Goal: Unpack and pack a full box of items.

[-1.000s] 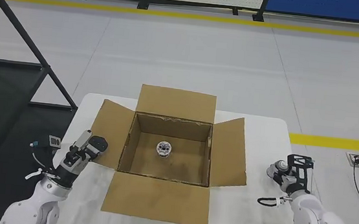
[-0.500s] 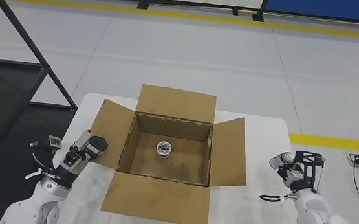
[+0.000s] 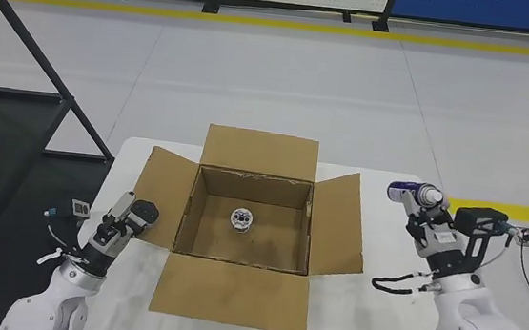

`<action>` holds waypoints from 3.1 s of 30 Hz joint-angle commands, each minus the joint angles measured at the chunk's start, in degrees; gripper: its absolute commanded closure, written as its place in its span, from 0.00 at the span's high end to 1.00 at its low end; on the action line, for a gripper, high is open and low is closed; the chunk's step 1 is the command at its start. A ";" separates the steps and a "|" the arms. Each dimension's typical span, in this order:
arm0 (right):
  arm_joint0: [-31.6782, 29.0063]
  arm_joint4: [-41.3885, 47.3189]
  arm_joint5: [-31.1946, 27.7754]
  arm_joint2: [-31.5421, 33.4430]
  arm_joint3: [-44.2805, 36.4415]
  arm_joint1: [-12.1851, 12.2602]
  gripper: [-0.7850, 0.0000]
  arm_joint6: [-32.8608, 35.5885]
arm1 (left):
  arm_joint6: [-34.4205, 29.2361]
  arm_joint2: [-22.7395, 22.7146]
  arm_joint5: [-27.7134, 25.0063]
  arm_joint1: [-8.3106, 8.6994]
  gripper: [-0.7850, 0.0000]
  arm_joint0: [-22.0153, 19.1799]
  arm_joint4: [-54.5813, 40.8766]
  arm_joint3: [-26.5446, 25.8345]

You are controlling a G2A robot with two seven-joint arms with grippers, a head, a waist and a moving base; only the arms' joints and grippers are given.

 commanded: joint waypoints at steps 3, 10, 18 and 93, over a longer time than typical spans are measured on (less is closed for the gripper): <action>1.14 -2.79 -2.79 -4.31 -3.36 -0.07 0.00 -0.02 | 0.00 0.00 0.00 0.00 1.00 0.00 0.00 0.00; 8.91 -5.14 -8.64 -14.79 -1.05 -0.41 0.00 9.37 | 0.00 0.00 0.00 0.00 1.00 0.00 0.00 0.00; 21.24 -4.37 -10.07 -26.40 9.31 -1.85 0.00 22.19 | 0.00 0.00 0.00 0.00 1.00 0.00 0.00 0.00; 39.46 -6.05 -6.25 -39.84 41.84 -9.76 1.00 37.32 | 0.00 0.00 0.00 0.00 1.00 0.00 0.00 0.00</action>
